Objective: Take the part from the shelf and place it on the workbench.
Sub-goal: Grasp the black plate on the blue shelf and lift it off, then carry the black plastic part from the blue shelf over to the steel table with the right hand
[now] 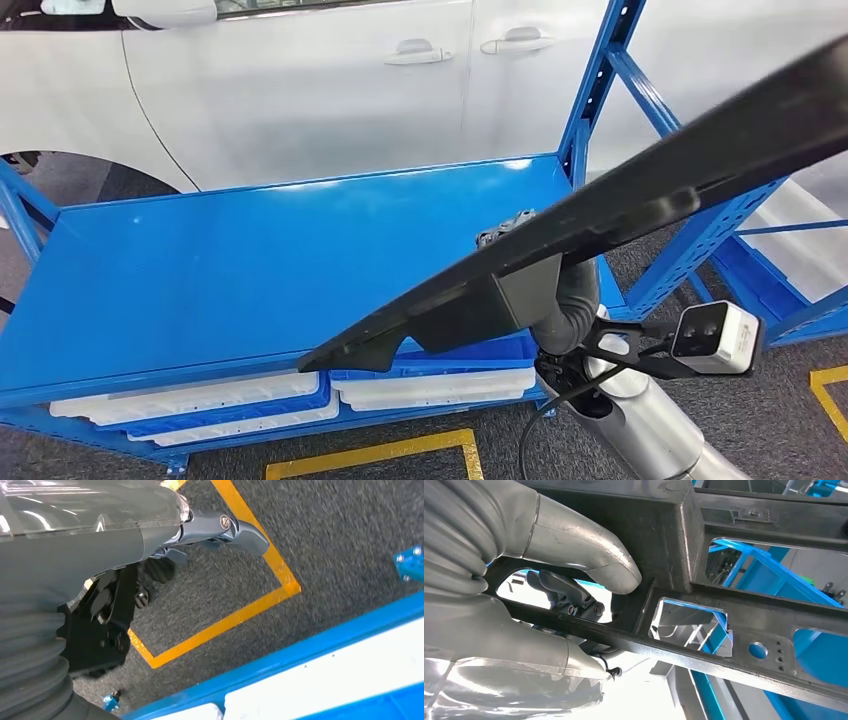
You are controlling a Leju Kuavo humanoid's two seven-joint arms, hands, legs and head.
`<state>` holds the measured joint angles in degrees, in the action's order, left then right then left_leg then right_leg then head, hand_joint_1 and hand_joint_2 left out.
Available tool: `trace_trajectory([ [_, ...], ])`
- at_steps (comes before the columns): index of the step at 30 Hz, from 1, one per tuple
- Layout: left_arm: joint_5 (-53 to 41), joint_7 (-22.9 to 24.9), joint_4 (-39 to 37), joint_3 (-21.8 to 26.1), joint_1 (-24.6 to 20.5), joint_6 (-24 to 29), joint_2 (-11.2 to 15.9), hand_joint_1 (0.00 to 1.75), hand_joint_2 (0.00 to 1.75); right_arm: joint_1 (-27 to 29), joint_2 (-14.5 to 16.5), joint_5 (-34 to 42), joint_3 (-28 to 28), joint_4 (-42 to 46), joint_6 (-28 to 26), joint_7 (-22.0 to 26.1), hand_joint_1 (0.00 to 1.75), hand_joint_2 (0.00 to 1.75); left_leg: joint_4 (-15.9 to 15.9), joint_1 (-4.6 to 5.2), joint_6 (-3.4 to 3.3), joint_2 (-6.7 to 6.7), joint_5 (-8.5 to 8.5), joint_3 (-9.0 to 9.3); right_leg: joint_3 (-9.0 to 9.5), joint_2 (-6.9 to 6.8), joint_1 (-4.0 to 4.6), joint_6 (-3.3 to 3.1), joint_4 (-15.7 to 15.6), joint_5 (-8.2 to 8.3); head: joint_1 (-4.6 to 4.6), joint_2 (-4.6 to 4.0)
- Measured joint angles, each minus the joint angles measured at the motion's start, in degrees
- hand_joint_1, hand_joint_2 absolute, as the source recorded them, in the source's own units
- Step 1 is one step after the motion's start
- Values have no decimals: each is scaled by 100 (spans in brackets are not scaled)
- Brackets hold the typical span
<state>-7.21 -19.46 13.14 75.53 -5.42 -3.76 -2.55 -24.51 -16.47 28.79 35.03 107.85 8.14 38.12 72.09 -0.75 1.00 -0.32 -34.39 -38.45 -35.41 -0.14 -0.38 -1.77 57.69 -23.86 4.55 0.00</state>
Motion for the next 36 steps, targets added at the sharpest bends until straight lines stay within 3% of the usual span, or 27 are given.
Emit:
trace_trajectory([
  [2, 1, -35, 0, 9, 7, 0, -1, 0, 175, -45, -49, 57, 45, -33, -57, 5, 175, 175, 129, 1, -5, 0, -4, 57, -81, 0, 19, 7, 10, 54, 1, 0],
  [5, 2, -83, 0, 11, -1, 0, 0, 0, 175, -114, -113, 87, 97, -47, -124, 19, 175, 175, -983, 21, -72, 10, 378, 760, -165, -1, 37, 49, 65, 119, 1, 0],
  [7, 2, -92, 0, 11, -10, -1, -1, 0, 175, -150, -142, 91, 112, -48, -143, 22, 175, 175, -1422, 46, -122, 16, 454, 990, -193, -3, 48, 103, 95, 156, 1, 0],
  [10, 3, -103, 0, 13, 4, -2, -7, 0, 175, -167, -173, 91, 143, -48, -161, 23, 175, 175, -1469, 49, -197, 19, 531, 978, -199, 5, 31, 204, 88, 208, -1, 0],
  [11, 6, -115, 0, 13, 3, -6, -11, 0, 175, -178, -189, 90, 157, -47, -173, 26, 175, 175, -1489, 38, -226, 27, 573, 975, -231, 10, 25, 236, 152, 151, -1, 0],
  [13, 11, -151, 0, 14, -3, -22, -19, 0, 175, -212, -218, 80, 187, -46, -223, 28, 175, 175, -1511, 13, -268, 45, 646, 947, -429, 17, 2, 292, 615, -181, -1, 0],
  [15, 11, -185, 0, 14, -3, -50, -19, 0, 175, -235, -227, 66, 224, -47, -304, 25, 175, 175, -1495, 13, -283, 55, 692, 887, -724, 14, -30, 345, 1377, -592, -1, 0],
  [16, 11, -197, 0, 14, -1, -70, -19, 0, 175, -237, -227, 55, 246, -47, -345, 24, 175, 175, -1481, 13, -282, 59, 708, 860, -800, 13, -47, 365, 1625, -684, -1, 0],
  [17, 11, -207, 0, 14, 0, -95, -22, 0, 175, -237, -227, 36, 267, -46, -373, 27, 175, 175, -1462, 11, -278, 61, 719, 836, -769, 12, -61, 379, 1661, -667, -1, 0],
  [18, 11, -215, 0, 14, -1, -122, -28, 0, 175, -237, -227, 5, 287, -42, -391, 39, 175, 175, -1440, 8, -270, 59, 717, 819, -627, 12, -75, 383, 1467, -551, -1, 0],
  [20, 11, -224, 0, 13, -8, -158, -46, 0, 175, -232, -226, -87, 320, -15, -397, 81, 175, 175, -1390, 11, -233, 49, 696, 788, -178, 16, -88, 360, 718, -262, -1, 0],
  [22, 11, -226, 0, 11, -24, -175, -55, 0, 175, -201, -221, -206, 355, 39, -374, 111, 175, 175, -1343, 26, -167, 41, 687, 742, 51, 27, -63, 300, 251, -144, 1, 0],
  [26, 10, -222, 0, 9, -42, -205, -57, 0, 175, -92, -196, -421, 388, 132, -248, 117, 175, 175, -1297, 17, -35, 37, 649, 677, 11, 18, -45, 145, 153, -75, 0, 0],
  [28, 8, -218, 0, 4, -47, -218, -62, 0, 175, -53, -152, -489, 378, 180, -181, 117, 175, 175, -908, 3, -2, 35, 304, 533, -32, 0, -59, 57, 98, 1, 0, 0],
  [30, 7, -213, 0, 1, -53, -225, -67, 0, 175, -2, -110, -534, 364, 215, -139, 117, 175, 175, -200, -1, 16, 34, -145, 291, -120, -8, -35, 21, 94, 75, 1, 0],
  [31, 7, -211, 0, 1, -55, -225, -67, 0, 175, 34, -88, -556, 358, 224, -120, 117, 175, 175, 69, -1, 23, 35, -269, 221, -175, -9, -25, 18, 98, 116, 1, 0],
  [32, 7, -210, 0, 1, -56, -225, -67, 0, 175, 73, -63, -585, 353, 233, -93, 117, 175, 175, 153, -1, 24, 35, -291, 239, -232, -10, -17, 20, 101, 162, 1, 0],
  [33, 7, -208, 0, 1, -57, -224, -67, 0, 175, 108, -32, -616, 345, 243, -62, 117, 175, 175, 3, 0, 18, 35, -210, 374, -292, -8, -13, 26, 106, 211, 0, 0],
  [36, 7, -207, 0, 0, -88, -221, -65, 0, 175, 157, 93, -713, 324, 293, 34, 104, 175, 175, -1170, 13, -37, 35, 176, 1091, -431, 1, -6, 83, 122, 370, 0, 0],
])
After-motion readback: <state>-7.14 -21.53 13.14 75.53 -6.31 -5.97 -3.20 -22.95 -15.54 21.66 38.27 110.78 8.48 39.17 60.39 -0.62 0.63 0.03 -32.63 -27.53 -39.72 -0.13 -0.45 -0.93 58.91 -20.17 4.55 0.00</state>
